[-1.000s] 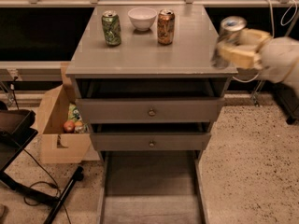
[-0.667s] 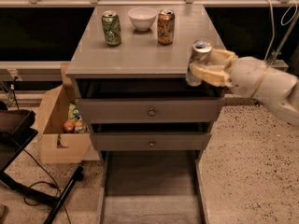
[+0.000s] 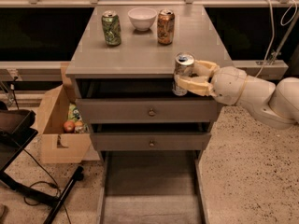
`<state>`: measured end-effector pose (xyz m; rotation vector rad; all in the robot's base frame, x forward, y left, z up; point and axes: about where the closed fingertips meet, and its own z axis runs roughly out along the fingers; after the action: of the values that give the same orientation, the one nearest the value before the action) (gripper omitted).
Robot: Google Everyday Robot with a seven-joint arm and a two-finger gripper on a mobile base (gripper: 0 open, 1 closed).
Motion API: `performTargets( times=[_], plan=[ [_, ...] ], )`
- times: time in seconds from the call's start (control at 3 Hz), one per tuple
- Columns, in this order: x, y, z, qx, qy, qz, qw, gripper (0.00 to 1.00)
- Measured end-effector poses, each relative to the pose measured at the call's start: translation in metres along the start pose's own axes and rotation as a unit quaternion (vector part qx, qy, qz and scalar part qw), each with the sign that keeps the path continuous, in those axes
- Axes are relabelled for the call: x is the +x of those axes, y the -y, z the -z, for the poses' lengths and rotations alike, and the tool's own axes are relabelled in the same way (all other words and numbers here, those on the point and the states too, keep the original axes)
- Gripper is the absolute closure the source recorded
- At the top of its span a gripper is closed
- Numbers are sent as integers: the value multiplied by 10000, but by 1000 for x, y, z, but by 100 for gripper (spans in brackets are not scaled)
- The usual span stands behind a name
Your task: Place redbull can into bottom drawer
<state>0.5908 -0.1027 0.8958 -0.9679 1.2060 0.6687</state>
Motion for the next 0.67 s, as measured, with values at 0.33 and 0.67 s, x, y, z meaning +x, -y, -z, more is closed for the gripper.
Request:
performTargets(
  times=[0.33, 0.67],
  plan=[
    [40, -16, 1, 14, 9, -270, 9996, 100],
    [105, -48, 14, 104, 57, -594, 9982, 100]
  ],
)
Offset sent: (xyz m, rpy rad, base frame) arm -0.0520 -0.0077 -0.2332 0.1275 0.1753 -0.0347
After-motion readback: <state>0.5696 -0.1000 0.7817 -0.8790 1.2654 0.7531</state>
